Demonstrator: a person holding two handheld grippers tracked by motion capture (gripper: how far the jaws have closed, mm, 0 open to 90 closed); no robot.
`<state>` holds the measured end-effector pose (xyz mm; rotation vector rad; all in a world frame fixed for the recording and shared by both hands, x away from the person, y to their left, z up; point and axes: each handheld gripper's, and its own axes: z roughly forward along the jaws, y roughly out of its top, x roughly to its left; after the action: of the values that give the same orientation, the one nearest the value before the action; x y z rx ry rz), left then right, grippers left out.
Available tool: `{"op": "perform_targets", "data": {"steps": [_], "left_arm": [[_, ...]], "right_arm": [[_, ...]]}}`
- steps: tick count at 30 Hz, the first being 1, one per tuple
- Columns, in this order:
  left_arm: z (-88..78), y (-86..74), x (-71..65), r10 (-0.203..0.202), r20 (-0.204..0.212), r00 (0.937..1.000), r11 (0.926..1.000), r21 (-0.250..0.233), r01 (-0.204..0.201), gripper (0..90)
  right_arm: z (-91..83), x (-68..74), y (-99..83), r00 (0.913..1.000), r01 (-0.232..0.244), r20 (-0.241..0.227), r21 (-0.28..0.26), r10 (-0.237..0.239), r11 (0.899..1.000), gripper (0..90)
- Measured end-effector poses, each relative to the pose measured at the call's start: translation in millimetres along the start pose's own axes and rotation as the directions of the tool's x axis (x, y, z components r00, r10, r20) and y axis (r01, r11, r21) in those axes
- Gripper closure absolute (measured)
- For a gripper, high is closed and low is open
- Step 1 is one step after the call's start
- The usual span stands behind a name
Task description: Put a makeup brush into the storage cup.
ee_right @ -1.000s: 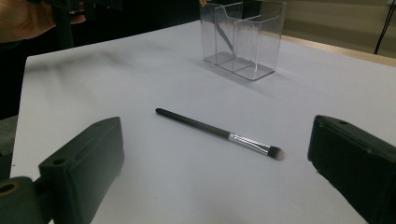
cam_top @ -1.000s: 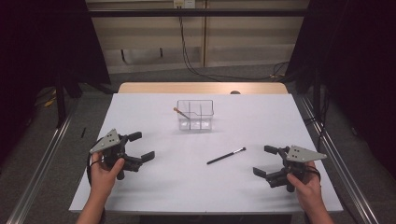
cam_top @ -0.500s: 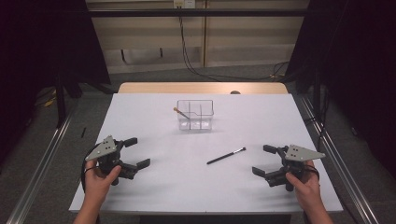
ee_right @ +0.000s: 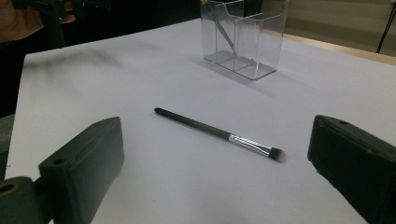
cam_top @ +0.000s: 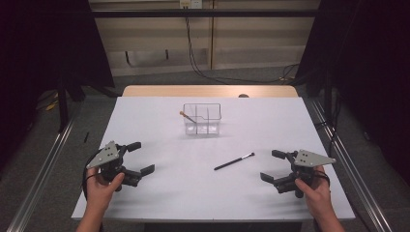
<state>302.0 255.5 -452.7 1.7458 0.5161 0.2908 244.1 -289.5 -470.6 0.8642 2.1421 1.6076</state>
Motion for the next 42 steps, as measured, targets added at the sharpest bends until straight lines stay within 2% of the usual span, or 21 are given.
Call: {"op": "perform_targets", "data": {"steps": [14,22,32,42], "left_arm": [[0.2,-1.0,0.9,0.009,0.004,0.9999,0.9999,0.008,-0.009,0.2],[-2.4,-2.7,-2.5,0.013,0.002,0.9999,0.9996,0.023,-0.013,0.3],[-4.0,-3.1,-5.7,-0.011,-0.003,0.9999,0.9999,0.011,0.011,0.2],[-5.4,-2.3,-5.3,-0.002,-0.011,0.9999,0.9999,0.012,0.003,0.3]], "right_arm": [[7.2,0.2,0.8,1.0,0.005,-0.001,0.009,-0.005,1.0,2.9],[14.2,-2.1,3.9,0.9999,-0.014,0.008,-0.01,0.014,1.0,2.7],[25.4,-4.4,11.8,0.9994,-0.005,0.033,-0.001,0.005,1.0,2.3],[34.5,-8.5,20.6,0.9991,0.003,0.043,-0.003,-0.003,1.0,2.3]]}}
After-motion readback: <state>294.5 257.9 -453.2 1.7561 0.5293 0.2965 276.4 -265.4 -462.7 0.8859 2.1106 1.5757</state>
